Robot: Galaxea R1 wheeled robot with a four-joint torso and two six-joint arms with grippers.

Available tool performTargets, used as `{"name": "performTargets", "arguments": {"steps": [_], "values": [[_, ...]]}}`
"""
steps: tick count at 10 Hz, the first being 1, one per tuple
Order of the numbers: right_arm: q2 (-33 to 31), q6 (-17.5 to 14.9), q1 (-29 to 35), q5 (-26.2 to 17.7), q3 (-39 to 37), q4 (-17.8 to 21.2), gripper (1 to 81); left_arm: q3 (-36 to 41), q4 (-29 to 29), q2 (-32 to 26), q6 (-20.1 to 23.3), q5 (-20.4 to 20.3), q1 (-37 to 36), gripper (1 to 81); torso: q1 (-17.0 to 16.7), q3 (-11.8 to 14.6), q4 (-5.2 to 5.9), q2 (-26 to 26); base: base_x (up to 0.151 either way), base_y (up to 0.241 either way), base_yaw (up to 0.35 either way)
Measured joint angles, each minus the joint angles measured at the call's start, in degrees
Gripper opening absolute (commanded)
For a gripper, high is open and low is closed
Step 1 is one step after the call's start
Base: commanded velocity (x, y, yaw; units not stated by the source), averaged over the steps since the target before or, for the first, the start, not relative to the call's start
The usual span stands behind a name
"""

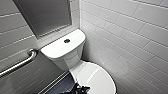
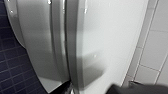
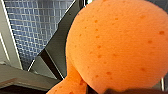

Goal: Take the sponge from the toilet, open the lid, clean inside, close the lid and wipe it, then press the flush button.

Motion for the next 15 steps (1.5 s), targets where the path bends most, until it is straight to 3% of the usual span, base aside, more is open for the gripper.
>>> {"name": "performTargets", "arguments": {"steps": [7, 12, 15], "values": [[0.85, 0.0, 0.02, 0.02, 0.02, 0.0, 1.0, -3.8, 0.0, 3.25, -0.88, 0.63, 0.37, 81.1, -0.02, 0.02, 0.09, 0.0, 0.0, 0.0, 0.0], [1.1, 0.11, 0.0, 0.02, -1.02, 0.0, 1.0, -10.03, -0.82, 9.18, -2.23, -0.24, 0.94, 81.1, -0.06, 0.11, 0.13, -0.04, 0.0, 0.0, 0.0], [1.32, 0.1, 0.18, -0.02, -1.33, -0.02, 1.0, -9.44, -1.16, 8.59, -5.1, -0.22, 0.57, 81.1, -0.06, 0.11, 0.13, -0.04, 0.0, 0.0, 0.0]]}}
